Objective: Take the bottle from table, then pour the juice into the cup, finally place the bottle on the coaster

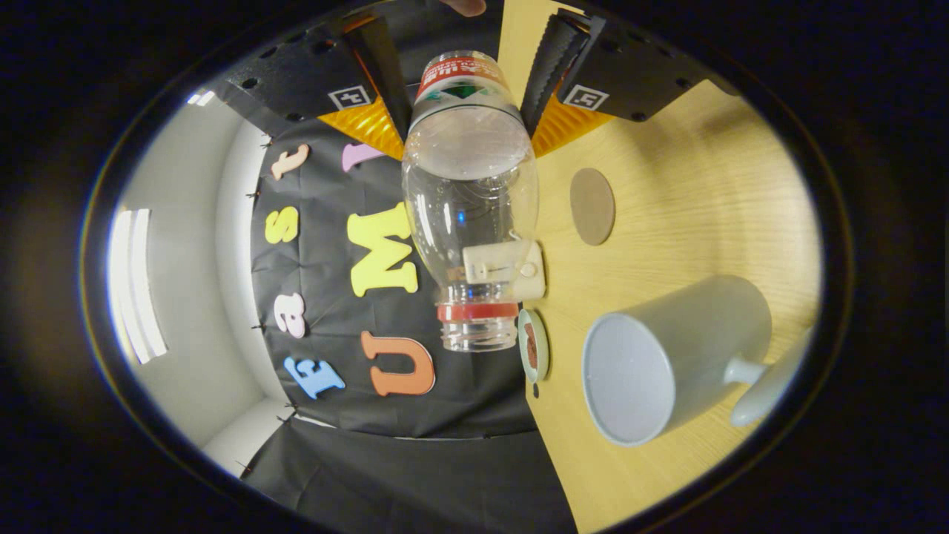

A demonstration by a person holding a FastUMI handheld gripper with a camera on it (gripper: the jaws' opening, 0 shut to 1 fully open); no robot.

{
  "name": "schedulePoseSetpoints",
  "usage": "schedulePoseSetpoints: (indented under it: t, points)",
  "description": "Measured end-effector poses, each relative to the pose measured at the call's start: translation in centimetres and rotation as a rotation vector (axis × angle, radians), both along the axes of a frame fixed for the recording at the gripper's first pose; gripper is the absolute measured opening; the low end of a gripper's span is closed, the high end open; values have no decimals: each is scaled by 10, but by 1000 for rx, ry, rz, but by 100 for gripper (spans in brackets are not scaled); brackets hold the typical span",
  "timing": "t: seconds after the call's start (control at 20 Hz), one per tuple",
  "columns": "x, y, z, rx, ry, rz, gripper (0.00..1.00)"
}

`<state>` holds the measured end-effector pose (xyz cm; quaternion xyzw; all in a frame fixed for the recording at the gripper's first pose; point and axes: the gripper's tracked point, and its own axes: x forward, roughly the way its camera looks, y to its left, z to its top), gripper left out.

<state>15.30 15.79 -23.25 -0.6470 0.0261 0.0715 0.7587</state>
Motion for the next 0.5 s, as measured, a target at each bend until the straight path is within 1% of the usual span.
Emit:
schedulePoseSetpoints:
  t: [0.35,0.5]
  points:
    - [0,7,12,-116,-20,41,79]
    - [-1,10,14,-140,-16,49,79]
